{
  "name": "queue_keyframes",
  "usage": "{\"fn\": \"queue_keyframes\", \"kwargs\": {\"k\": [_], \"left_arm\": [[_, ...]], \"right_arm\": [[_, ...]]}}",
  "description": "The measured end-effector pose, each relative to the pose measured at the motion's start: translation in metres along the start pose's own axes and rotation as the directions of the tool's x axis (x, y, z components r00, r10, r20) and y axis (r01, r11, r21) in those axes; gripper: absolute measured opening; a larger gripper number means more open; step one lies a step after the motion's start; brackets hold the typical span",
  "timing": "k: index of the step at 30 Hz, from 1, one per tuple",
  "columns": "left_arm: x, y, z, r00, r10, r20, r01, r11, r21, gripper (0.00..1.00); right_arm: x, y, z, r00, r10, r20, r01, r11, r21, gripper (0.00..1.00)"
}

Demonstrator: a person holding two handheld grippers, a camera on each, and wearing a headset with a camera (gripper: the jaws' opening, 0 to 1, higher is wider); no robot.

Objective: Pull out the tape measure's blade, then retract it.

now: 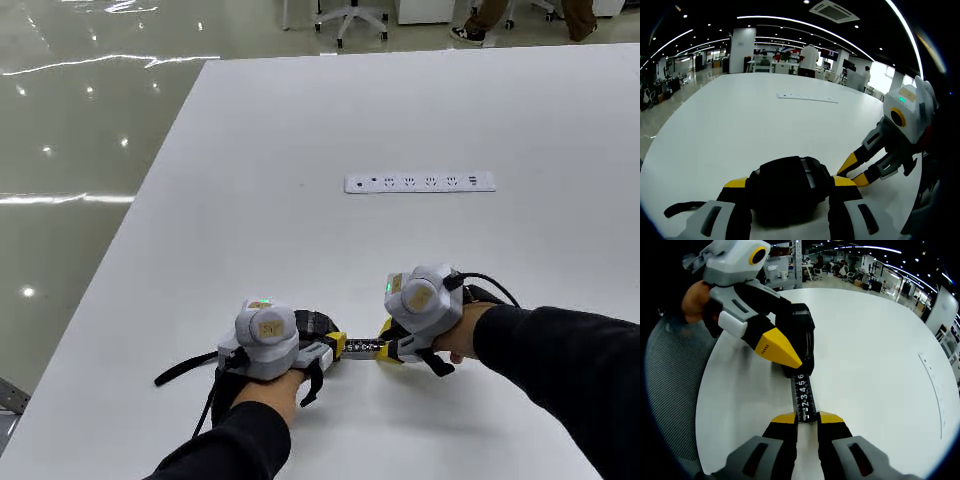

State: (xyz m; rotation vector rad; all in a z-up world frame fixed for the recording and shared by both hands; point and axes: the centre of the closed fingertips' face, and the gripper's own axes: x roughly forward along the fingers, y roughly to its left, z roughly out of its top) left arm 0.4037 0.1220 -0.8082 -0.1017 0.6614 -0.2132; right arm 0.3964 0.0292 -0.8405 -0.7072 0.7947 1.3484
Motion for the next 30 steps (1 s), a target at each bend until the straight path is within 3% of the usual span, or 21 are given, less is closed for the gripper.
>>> {"fn": "queue_keyframes", "kwargs": {"k": [30], "left_arm": [[-0.002,0.001,0.0,0.9999,-0.012,0.004,0.012,0.999,-0.033,0.58]], "right_arm": [[0.018,0.006,0.023,0.9993,0.0,0.037,0.0,1.0,0.003,0.1]]}}
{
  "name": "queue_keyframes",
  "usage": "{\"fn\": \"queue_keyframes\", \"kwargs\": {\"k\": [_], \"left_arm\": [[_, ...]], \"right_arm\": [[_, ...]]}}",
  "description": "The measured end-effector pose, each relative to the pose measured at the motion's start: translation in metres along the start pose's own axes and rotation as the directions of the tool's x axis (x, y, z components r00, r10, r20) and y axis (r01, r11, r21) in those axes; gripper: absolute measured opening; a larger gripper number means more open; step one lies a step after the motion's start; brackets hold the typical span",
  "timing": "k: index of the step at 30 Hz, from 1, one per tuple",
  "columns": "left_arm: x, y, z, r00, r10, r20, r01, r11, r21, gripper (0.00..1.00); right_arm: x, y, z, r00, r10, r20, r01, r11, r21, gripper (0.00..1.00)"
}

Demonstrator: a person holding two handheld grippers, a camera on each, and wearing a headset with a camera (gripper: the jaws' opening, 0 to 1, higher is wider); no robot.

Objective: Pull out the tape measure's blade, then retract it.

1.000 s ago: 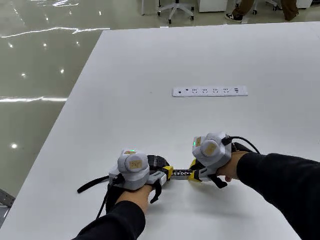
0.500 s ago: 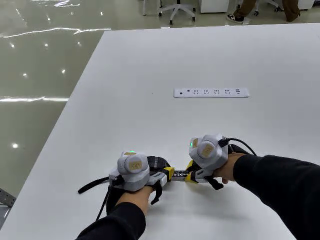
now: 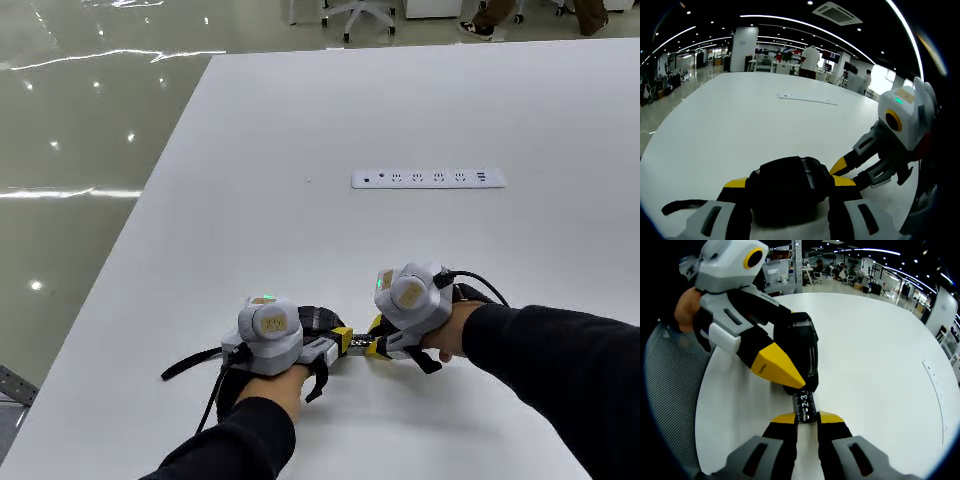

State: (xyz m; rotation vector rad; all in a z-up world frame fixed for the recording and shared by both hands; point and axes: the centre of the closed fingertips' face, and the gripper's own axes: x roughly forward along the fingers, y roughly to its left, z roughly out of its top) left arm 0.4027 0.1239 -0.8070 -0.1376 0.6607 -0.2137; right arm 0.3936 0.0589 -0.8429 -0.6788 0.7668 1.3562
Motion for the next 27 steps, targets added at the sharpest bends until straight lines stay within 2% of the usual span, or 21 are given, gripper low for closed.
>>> {"fn": "queue_keyframes", "kwargs": {"k": [6,16,17,26,27], "left_arm": [[0.0,0.001,0.0,1.0,-0.006,-0.001,0.006,1.0,-0.01,0.58],[0.001,0.001,0.0,0.9999,-0.012,0.001,0.012,1.0,-0.018,0.58],[0.001,0.001,0.0,0.9999,-0.014,0.0,0.014,1.0,-0.017,0.58],[0.0,0.001,0.0,0.9998,-0.018,0.0,0.018,1.0,-0.014,0.58],[0.0,0.001,0.0,0.9998,-0.018,0.0,0.018,1.0,-0.015,0.58]], "right_arm": [[0.005,0.004,0.01,0.9998,0.003,0.021,-0.003,1.0,-0.004,0.1],[0.01,0.008,0.015,0.9991,0.008,0.042,-0.008,1.0,-0.009,0.1],[0.012,0.009,0.019,0.9987,0.009,0.051,-0.008,1.0,-0.015,0.1],[0.01,0.012,0.017,0.9986,0.015,0.051,-0.012,0.998,-0.062,0.11],[0.009,0.012,0.018,0.9988,0.016,0.047,-0.011,0.994,-0.106,0.12]]}}
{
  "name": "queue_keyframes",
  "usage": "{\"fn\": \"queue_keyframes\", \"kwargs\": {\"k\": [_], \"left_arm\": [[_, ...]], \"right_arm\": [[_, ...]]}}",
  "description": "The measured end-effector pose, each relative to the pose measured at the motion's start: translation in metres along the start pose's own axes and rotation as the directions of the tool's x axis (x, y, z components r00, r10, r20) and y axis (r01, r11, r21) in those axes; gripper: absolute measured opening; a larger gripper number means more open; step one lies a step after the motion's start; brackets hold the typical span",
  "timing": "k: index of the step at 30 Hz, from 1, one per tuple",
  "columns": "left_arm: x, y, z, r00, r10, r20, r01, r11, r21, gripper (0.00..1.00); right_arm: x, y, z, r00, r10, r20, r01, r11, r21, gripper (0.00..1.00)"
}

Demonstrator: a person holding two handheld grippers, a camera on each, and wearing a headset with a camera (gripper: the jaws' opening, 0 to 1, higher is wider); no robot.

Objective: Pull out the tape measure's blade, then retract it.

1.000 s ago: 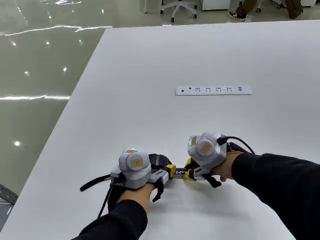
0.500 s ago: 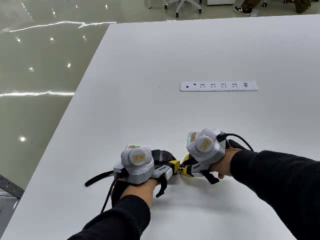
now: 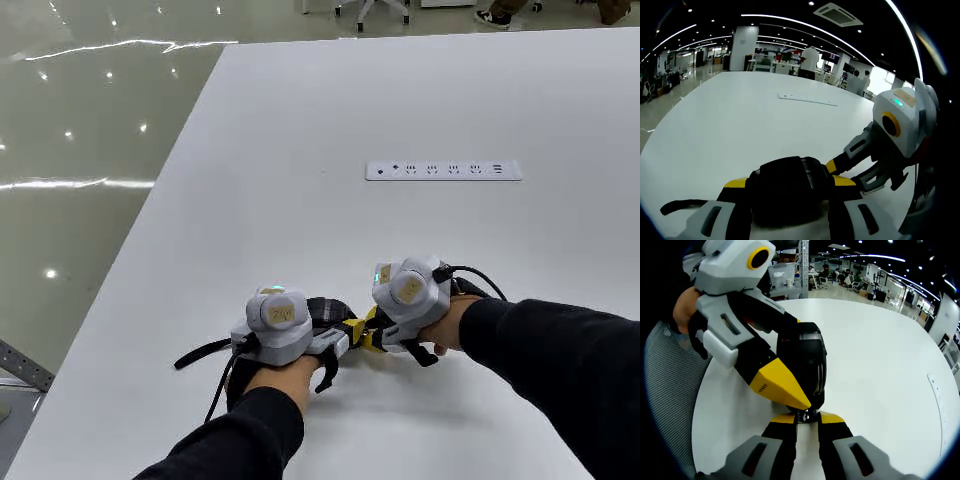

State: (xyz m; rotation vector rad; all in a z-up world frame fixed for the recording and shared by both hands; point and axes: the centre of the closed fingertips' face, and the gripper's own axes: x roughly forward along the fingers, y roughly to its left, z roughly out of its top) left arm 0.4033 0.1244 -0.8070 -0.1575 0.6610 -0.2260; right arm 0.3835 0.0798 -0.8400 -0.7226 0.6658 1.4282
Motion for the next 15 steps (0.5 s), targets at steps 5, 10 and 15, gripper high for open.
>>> {"fn": "queue_keyframes", "kwargs": {"k": [5,10,15], "left_arm": [[0.0,0.0,0.0,1.0,0.0,0.0,0.0,1.0,0.001,0.58],[-0.001,0.0,0.0,1.0,0.001,0.001,-0.001,1.0,-0.001,0.58],[-0.001,0.0,0.0,1.0,0.0,0.001,0.0,1.0,-0.002,0.58]], "right_arm": [[-0.006,0.001,-0.007,1.0,-0.008,0.002,0.008,1.0,0.022,0.12],[-0.007,0.0,-0.009,0.9991,-0.014,0.039,0.011,0.996,0.085,0.11],[-0.005,0.0,-0.008,0.9993,-0.017,0.035,0.014,0.996,0.088,0.1]]}}
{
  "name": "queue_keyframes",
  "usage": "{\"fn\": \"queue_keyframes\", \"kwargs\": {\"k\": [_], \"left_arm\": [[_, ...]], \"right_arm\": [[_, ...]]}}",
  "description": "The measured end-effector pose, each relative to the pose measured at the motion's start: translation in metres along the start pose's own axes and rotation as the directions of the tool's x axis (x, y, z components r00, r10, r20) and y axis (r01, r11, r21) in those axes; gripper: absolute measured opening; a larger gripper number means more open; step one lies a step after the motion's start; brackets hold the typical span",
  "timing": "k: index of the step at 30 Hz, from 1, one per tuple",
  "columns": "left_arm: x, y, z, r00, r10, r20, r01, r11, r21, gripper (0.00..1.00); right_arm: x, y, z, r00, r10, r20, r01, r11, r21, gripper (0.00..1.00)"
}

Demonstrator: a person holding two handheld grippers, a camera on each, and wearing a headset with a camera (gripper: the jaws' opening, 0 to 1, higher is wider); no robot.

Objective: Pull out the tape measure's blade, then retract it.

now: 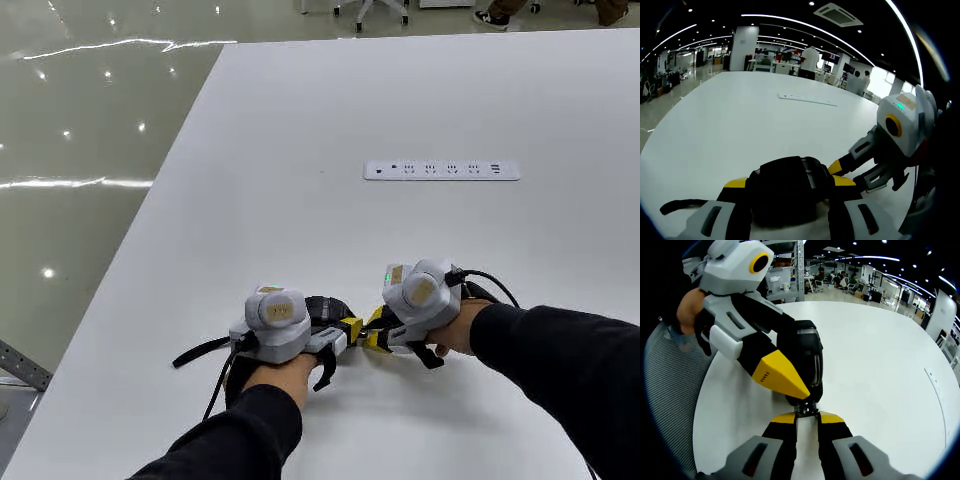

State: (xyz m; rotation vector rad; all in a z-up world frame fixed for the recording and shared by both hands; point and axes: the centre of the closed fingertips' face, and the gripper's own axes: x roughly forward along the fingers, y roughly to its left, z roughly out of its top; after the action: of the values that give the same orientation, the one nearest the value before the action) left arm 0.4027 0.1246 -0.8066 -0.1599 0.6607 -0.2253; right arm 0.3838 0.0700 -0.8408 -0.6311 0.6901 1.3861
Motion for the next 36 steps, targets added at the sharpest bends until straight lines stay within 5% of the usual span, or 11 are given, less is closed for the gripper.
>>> {"fn": "queue_keyframes", "kwargs": {"k": [20,24,26,28,32,34,35,36], "left_arm": [[-0.001,0.0,0.001,0.9999,-0.009,0.013,0.009,1.0,0.0,0.6],[-0.005,-0.002,-0.004,0.9967,-0.077,-0.024,0.079,0.994,0.074,0.6],[-0.008,0.002,0.007,0.9953,-0.094,0.026,0.089,0.986,0.143,0.66],[-0.013,0.004,0.013,0.9901,-0.136,0.033,0.131,0.983,0.129,0.79],[-0.029,0.003,0.023,0.9635,-0.264,0.043,0.253,0.951,0.178,1.0],[-0.042,0.011,0.035,0.9508,-0.289,0.111,0.26,0.94,0.22,1.0],[-0.049,0.021,0.032,0.9563,-0.279,0.087,0.257,0.945,0.204,1.0],[-0.055,0.018,0.026,0.9452,-0.322,0.052,0.313,0.94,0.137,1.0]], "right_arm": [[0.002,0.0,0.001,0.9988,-0.043,-0.021,0.044,0.999,0.01,0.11],[-0.005,0.002,-0.003,0.9948,-0.101,-0.013,0.101,0.995,0.0,0.2],[-0.014,0.004,-0.006,0.9918,-0.128,0.004,0.128,0.992,0.017,0.24],[-0.025,0.005,-0.011,0.9881,-0.153,0.016,0.152,0.987,0.043,0.26],[-0.05,0.007,-0.023,0.9792,-0.201,0.031,0.196,0.974,0.109,0.39],[-0.068,0.007,-0.027,0.9704,-0.236,0.05,0.229,0.965,0.127,0.43],[-0.081,0.005,-0.028,0.9606,-0.27,0.068,0.258,0.956,0.142,0.46],[-0.089,0.004,-0.029,0.954,-0.289,0.08,0.274,0.948,0.16,0.5]]}}
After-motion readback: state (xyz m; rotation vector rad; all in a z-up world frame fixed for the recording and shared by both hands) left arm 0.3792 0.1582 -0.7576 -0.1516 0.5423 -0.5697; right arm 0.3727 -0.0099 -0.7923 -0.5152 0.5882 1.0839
